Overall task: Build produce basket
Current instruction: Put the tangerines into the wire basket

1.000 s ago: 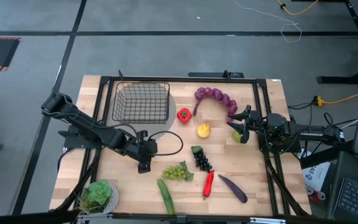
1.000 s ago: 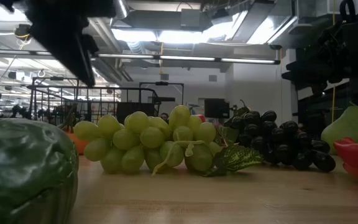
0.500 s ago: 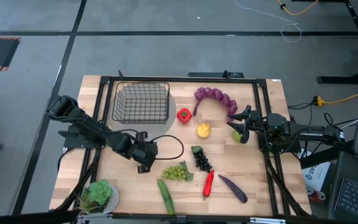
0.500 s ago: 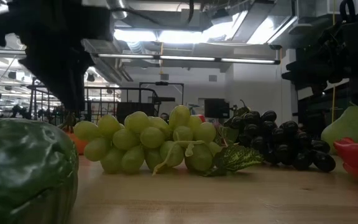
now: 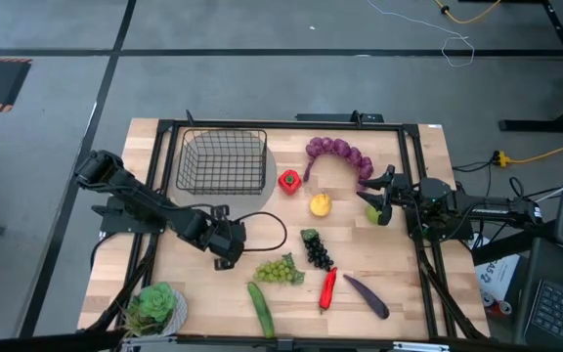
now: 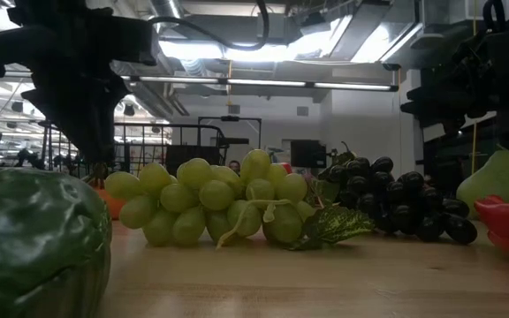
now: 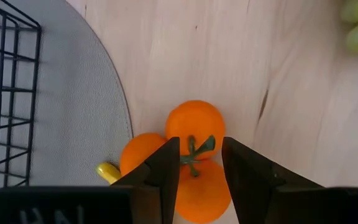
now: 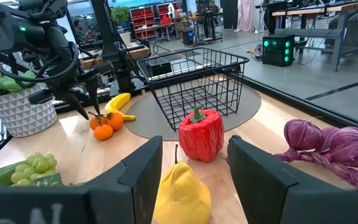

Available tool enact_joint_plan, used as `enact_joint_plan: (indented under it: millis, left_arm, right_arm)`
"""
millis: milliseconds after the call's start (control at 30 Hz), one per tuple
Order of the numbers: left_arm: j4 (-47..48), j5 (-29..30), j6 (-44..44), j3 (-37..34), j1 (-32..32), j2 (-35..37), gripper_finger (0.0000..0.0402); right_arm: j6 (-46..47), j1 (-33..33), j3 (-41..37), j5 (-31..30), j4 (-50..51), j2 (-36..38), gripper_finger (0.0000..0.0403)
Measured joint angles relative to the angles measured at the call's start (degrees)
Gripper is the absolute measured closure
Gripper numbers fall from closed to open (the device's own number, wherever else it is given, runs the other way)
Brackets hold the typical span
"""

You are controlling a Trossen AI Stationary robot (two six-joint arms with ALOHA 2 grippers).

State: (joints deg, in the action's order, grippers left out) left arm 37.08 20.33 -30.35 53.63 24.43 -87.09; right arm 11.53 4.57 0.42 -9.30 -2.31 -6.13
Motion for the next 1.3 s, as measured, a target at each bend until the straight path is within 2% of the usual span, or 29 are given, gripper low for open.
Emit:
enact_joint_plan:
  millis: [300, 600, 767, 867, 1000, 1067, 1167, 1300]
  left_arm:
    - [0.00, 0.18, -1.06, 0.00, 0.00, 0.00, 0.0296]
    - [-0.35, 0.21, -1.15, 0.00, 0.00, 0.00, 0.0392]
    - [-1.09, 1.00, -1.13, 0.00, 0.00, 0.00, 0.0397]
    - [-6.53, 2.73, -0.41, 0.16, -0.02, 0.02, 0.0398]
    - [-10.84, 4.91, 6.14, 4.77, -0.02, 0.05, 0.0400]
    - [-11.09, 7.17, 11.73, 8.23, 0.01, 0.15, 0.0400]
    - [-11.10, 13.98, 21.69, 13.21, 0.02, 0.15, 0.0400]
    - [-10.96, 31.56, 31.27, 19.06, -0.01, 0.15, 0.0401]
  right_arm:
    - [0.00, 0.01, 0.00, 0.04, 0.00, 0.00, 0.0219]
    - [0.00, -0.01, 0.00, 0.07, 0.00, 0.00, 0.0219]
    - [0.00, -0.01, -0.02, 0.07, 0.00, 0.00, 0.0219]
    - [-0.09, 0.00, 0.00, -0.02, 0.00, -0.02, 0.0219]
    - [-0.02, -0.01, -0.02, -0.05, 0.00, -0.02, 0.0219]
    - [-0.02, -0.01, 0.00, -0.07, 0.00, -0.02, 0.0219]
    - [-0.02, -0.01, -0.01, -0.05, 0.00, -0.02, 0.0219]
    - [-0.02, -0.01, -0.02, -0.02, 0.00, -0.02, 0.0219]
